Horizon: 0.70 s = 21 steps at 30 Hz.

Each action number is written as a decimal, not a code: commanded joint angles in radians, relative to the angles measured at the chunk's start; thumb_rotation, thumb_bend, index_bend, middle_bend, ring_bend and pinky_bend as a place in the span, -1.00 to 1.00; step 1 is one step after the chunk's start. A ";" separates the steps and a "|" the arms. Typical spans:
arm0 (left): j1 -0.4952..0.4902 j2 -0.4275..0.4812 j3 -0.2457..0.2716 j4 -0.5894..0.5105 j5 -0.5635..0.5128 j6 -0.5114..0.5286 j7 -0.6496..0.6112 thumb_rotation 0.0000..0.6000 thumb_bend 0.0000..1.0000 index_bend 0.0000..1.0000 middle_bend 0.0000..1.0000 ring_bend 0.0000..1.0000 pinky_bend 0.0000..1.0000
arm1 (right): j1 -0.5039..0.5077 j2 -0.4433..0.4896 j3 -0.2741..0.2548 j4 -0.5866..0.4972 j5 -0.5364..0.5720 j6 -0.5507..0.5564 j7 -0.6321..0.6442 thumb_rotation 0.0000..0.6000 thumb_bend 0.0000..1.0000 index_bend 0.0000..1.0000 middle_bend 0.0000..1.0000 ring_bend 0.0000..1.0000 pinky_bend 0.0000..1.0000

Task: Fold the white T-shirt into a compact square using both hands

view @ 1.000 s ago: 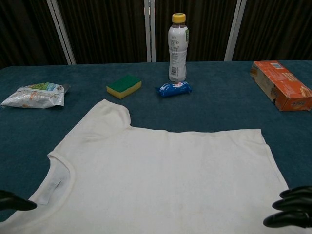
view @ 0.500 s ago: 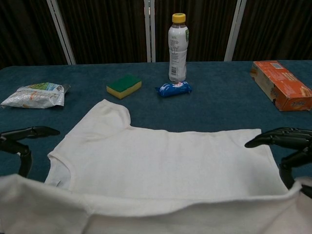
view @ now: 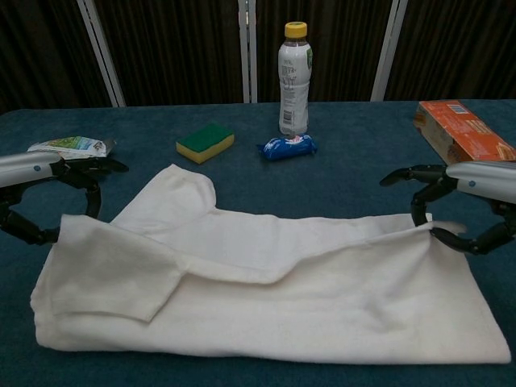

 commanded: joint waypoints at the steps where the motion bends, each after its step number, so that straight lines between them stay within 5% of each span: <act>1: -0.023 -0.019 -0.035 0.010 -0.050 -0.033 0.029 1.00 0.16 0.45 -1.00 -1.00 -1.00 | 0.015 -0.013 0.024 0.005 0.031 -0.024 -0.020 1.00 -0.02 0.48 -0.85 -1.00 -1.00; 21: -0.082 -0.109 -0.111 0.148 -0.128 -0.090 0.073 1.00 0.16 0.45 -1.00 -1.00 -1.00 | 0.061 -0.128 0.089 0.160 0.143 -0.129 -0.031 1.00 -0.02 0.48 -0.85 -1.00 -1.00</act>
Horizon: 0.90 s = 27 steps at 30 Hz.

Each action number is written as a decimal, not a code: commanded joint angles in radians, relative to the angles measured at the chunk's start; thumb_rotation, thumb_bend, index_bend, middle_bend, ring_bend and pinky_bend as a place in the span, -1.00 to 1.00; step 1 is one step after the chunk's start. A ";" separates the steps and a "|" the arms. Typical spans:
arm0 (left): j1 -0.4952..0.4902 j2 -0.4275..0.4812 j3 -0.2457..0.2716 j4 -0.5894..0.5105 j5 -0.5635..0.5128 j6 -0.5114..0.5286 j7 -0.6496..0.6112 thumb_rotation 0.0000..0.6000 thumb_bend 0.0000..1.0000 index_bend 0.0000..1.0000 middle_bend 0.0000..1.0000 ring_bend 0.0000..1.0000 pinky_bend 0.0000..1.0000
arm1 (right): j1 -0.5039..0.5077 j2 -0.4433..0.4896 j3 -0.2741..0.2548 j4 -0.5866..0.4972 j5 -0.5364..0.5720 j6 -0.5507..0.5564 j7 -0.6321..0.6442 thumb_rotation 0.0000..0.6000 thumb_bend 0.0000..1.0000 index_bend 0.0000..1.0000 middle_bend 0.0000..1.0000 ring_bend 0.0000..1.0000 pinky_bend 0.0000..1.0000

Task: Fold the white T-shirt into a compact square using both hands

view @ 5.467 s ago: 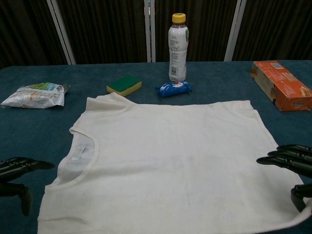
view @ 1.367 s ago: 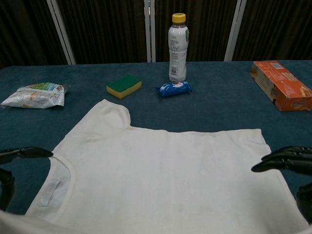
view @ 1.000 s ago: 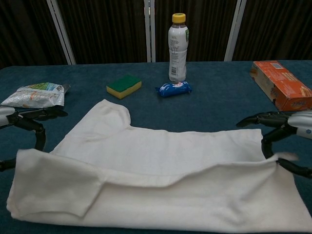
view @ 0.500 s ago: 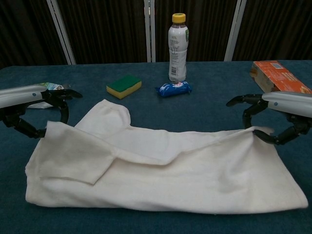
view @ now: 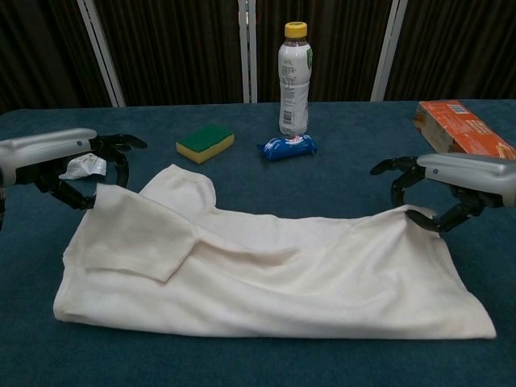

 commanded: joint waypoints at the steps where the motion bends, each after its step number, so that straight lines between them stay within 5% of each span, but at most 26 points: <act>1: -0.008 -0.007 -0.006 0.011 -0.010 -0.012 0.003 1.00 0.16 0.45 -1.00 -1.00 -1.00 | 0.007 -0.011 0.007 0.020 0.006 -0.007 0.010 1.00 -0.02 0.48 -0.85 -1.00 -1.00; 27: -0.054 -0.086 -0.028 0.095 -0.050 -0.074 0.009 1.00 0.15 0.44 -1.00 -1.00 -1.00 | 0.044 -0.080 0.007 0.184 0.012 -0.061 0.087 1.00 -0.02 0.45 -0.85 -1.00 -1.00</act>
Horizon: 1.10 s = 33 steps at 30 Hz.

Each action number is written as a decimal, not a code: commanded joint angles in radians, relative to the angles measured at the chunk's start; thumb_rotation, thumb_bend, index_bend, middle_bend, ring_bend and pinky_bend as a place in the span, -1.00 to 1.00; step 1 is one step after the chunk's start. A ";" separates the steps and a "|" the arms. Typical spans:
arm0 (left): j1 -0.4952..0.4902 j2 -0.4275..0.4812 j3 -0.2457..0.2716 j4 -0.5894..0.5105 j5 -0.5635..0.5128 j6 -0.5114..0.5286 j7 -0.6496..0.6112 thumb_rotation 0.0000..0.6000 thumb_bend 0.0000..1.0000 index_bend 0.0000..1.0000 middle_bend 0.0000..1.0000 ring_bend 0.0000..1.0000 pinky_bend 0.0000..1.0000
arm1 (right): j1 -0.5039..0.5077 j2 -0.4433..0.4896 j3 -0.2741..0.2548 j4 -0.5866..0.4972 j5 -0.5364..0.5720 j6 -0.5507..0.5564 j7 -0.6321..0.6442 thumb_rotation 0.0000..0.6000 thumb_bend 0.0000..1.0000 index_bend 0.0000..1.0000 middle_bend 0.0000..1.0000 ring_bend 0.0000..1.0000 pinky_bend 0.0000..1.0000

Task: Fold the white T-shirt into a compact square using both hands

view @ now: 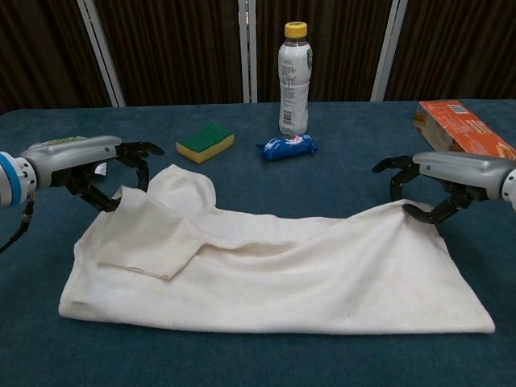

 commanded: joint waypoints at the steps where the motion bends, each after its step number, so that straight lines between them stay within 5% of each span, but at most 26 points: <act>1: -0.004 -0.005 -0.002 0.004 -0.006 -0.005 0.008 1.00 0.15 0.44 -1.00 -1.00 -1.00 | 0.004 -0.006 -0.003 0.009 -0.003 -0.003 0.001 1.00 -0.03 0.42 -0.85 -1.00 -1.00; 5: -0.008 -0.012 -0.006 0.012 -0.013 -0.008 0.014 1.00 0.15 0.44 -1.00 -1.00 -1.00 | 0.007 -0.014 -0.005 0.026 -0.005 -0.006 -0.004 1.00 -0.04 0.08 -0.88 -1.00 -1.00; 9: -0.012 -0.020 -0.009 0.023 -0.019 -0.010 0.017 1.00 0.15 0.44 -1.00 -1.00 -1.00 | 0.009 -0.009 -0.011 0.025 -0.009 -0.010 0.010 1.00 -0.04 -0.58 -0.98 -1.00 -1.00; 13: -0.014 -0.027 -0.009 0.037 -0.023 -0.012 0.017 1.00 0.15 0.44 -1.00 -1.00 -1.00 | 0.007 0.009 -0.019 0.008 -0.018 -0.003 0.030 1.00 -0.07 -0.96 -1.00 -1.00 -1.00; 33: -0.027 -0.053 -0.021 0.098 -0.040 -0.037 -0.006 1.00 0.15 0.44 -1.00 -1.00 -1.00 | -0.191 0.277 -0.096 -0.269 -0.092 0.325 0.070 1.00 -0.14 -1.00 -1.00 -1.00 -1.00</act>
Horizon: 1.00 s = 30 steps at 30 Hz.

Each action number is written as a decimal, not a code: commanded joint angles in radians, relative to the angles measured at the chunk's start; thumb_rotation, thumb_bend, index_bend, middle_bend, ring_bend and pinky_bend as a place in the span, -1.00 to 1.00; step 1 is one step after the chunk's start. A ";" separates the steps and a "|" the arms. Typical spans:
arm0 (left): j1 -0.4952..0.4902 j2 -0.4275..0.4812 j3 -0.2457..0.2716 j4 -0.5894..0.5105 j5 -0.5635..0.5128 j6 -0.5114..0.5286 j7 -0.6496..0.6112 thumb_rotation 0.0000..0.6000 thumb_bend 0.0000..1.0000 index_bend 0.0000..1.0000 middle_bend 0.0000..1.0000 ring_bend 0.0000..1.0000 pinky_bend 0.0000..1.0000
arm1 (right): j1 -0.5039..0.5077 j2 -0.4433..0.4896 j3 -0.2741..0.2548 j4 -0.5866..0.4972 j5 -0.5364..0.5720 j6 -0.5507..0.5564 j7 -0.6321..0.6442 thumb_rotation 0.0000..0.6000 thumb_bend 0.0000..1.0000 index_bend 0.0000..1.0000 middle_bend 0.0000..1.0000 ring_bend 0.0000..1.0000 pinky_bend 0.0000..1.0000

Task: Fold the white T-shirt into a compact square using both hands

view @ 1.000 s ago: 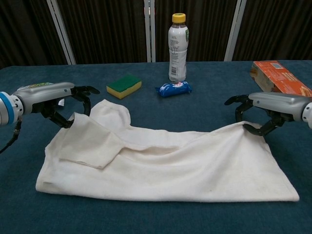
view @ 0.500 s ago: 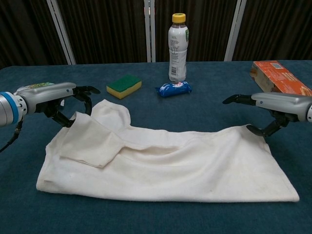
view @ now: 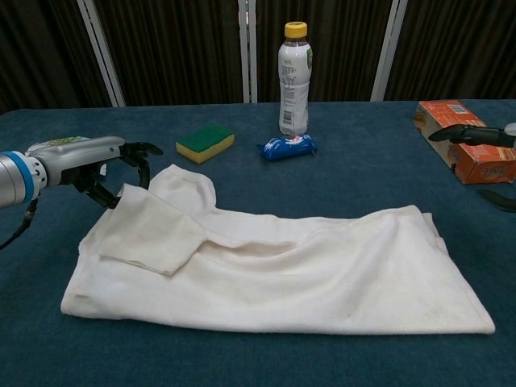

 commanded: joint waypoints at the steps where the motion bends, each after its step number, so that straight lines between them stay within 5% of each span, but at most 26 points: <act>1: -0.003 -0.008 -0.004 0.008 -0.004 -0.002 -0.002 1.00 0.15 0.44 -1.00 -1.00 -1.00 | -0.046 0.032 -0.011 -0.032 -0.006 0.058 -0.013 1.00 -0.14 -1.00 -1.00 -1.00 -1.00; 16: -0.004 -0.061 -0.021 0.099 -0.066 -0.017 0.023 1.00 0.15 0.44 -1.00 -1.00 -1.00 | -0.196 0.095 -0.011 -0.152 0.031 0.198 -0.134 1.00 -0.25 -1.00 -1.00 -1.00 -1.00; 27: 0.039 -0.110 -0.011 0.220 0.022 0.053 -0.168 1.00 0.21 0.43 -1.00 -1.00 -1.00 | -0.204 0.098 0.006 -0.156 0.021 0.176 -0.135 1.00 -0.25 -0.98 -1.00 -1.00 -1.00; 30: 0.037 -0.121 -0.010 0.238 0.027 0.046 -0.181 1.00 0.16 0.14 -1.00 -1.00 -1.00 | -0.206 0.098 0.009 -0.158 0.018 0.174 -0.138 1.00 -0.25 -0.97 -1.00 -1.00 -1.00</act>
